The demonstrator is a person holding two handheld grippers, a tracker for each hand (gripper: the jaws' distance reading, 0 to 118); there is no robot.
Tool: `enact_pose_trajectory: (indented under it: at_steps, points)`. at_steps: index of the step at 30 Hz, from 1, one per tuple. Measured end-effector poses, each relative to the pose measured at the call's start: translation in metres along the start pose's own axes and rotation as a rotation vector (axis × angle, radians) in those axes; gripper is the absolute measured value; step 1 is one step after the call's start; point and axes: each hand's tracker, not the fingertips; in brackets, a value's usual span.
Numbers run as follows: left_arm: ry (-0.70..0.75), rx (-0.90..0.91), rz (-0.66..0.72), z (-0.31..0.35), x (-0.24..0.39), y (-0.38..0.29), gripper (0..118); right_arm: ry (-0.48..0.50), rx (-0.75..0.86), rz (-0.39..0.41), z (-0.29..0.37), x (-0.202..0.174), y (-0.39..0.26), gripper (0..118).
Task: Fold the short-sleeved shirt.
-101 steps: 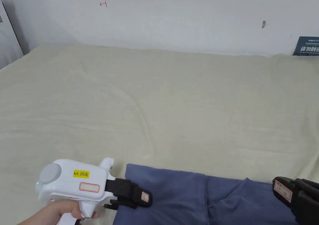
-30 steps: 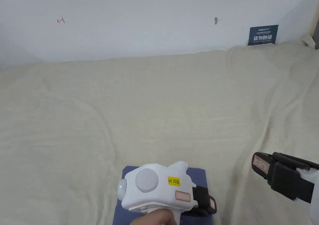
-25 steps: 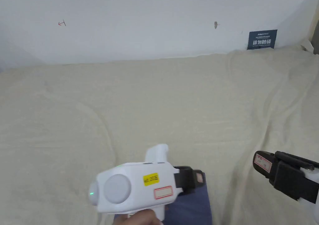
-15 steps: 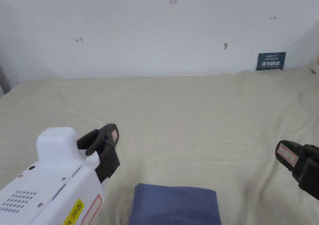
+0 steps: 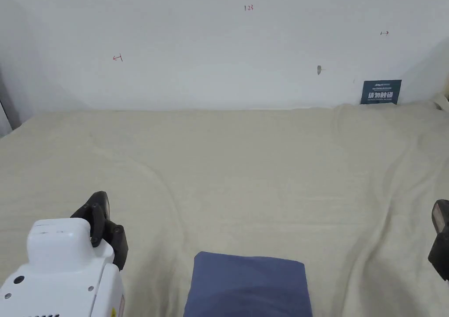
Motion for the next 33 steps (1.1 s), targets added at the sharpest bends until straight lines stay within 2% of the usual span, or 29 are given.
enact_pose_trajectory:
  at_steps: [11, 13, 16, 18, 20, 21, 23, 24, 27, 28, 31, 32, 33]
  points:
    - [-0.036, -0.012, -0.047, 0.0, 0.009, -0.002, 0, -0.014, 0.009, -0.029, 0.001, 0.009, 0.001, 0]
    - [-0.047, -0.015, -0.043, 0.0, 0.006, 0.006, 0, -0.007, 0.012, -0.056, 0.003, 0.011, 0.009, 0]
    - [-0.122, -0.057, 0.027, -0.006, -0.005, 0.02, 0, 0.08, 0.052, -0.092, 0.006, 0.008, 0.026, 0]
    - [-0.172, -0.184, 0.05, -0.019, -0.013, 0.025, 0, 0.172, 0.039, -0.053, -0.001, -0.002, 0.034, 0]
    - [-0.203, -0.281, 0.074, -0.029, -0.019, 0.021, 0, 0.318, -0.104, -0.008, -0.019, -0.018, 0.037, 0]
    - [-0.214, -0.318, 0.092, -0.032, -0.023, 0.017, 0, 0.402, -0.219, 0.016, -0.034, -0.028, 0.034, 0]
    - [-0.239, -0.341, 0.131, -0.034, -0.029, 0.007, 0, 0.502, -0.504, 0.071, -0.065, -0.051, 0.013, 0]
    - [-0.238, -0.363, 0.141, -0.035, -0.03, 0.002, 0, 0.526, -0.652, 0.089, -0.083, -0.059, -0.002, 0]
    - [-0.253, -0.461, 0.182, -0.04, -0.038, -0.016, 0, 0.592, -0.981, 0.091, -0.116, -0.079, -0.05, 0]
    - [-0.271, -0.502, 0.197, -0.043, -0.042, -0.021, 0, 0.603, -1.075, 0.114, -0.123, -0.087, -0.066, 0]
    - [-0.312, -0.586, 0.219, -0.054, -0.053, -0.032, 0, 0.514, -1.195, 0.257, -0.131, -0.104, -0.103, 0]
    - [-0.322, -0.607, 0.231, -0.058, -0.056, -0.035, 0, 0.515, -1.191, 0.281, -0.132, -0.104, -0.112, 0]
    - [-0.359, -0.654, 0.265, -0.066, -0.06, -0.036, 0, 0.536, -1.169, 0.263, -0.133, -0.105, -0.116, 0]
